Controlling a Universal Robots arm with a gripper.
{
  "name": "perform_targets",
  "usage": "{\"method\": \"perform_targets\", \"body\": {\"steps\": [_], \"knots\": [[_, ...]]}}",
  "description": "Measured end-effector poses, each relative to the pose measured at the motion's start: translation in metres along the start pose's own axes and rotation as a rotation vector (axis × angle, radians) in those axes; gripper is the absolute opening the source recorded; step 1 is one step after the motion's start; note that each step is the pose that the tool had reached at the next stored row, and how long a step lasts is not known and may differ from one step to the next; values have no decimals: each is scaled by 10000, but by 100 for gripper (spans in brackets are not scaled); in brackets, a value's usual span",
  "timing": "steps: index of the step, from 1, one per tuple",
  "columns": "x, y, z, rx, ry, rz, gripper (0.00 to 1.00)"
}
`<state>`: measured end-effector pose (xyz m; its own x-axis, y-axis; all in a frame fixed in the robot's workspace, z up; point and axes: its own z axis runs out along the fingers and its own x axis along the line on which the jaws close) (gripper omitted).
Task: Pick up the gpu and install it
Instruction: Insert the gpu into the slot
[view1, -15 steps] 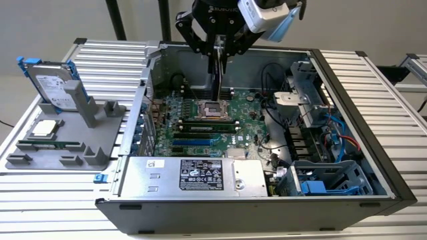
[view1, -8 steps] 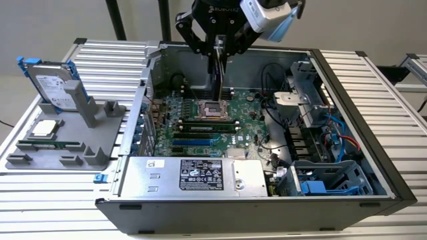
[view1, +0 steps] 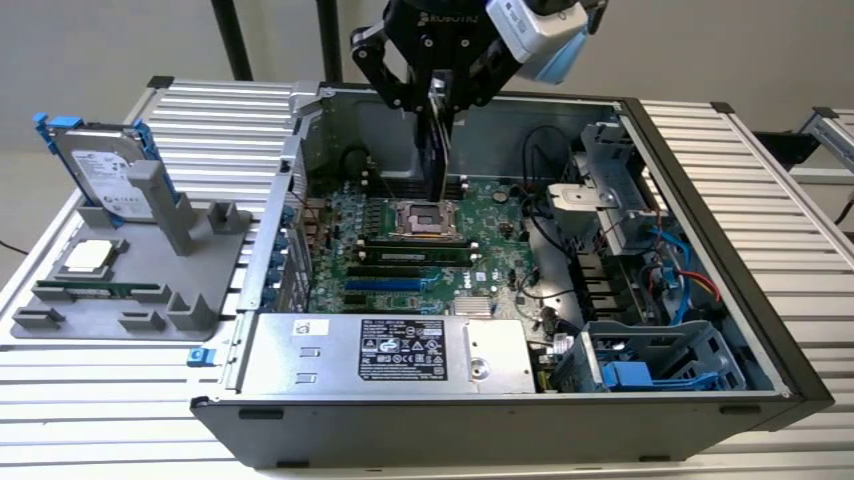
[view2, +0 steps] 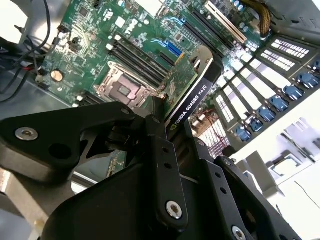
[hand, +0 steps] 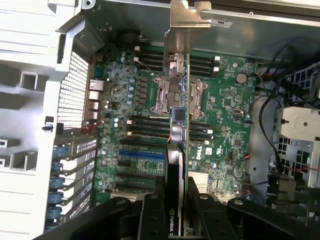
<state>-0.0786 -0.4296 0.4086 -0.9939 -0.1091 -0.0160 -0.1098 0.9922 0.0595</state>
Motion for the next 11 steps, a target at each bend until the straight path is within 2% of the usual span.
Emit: {"method": "perform_targets", "body": {"steps": [11], "knots": [[0, 0, 0, -14, 53, -894, 0]]}}
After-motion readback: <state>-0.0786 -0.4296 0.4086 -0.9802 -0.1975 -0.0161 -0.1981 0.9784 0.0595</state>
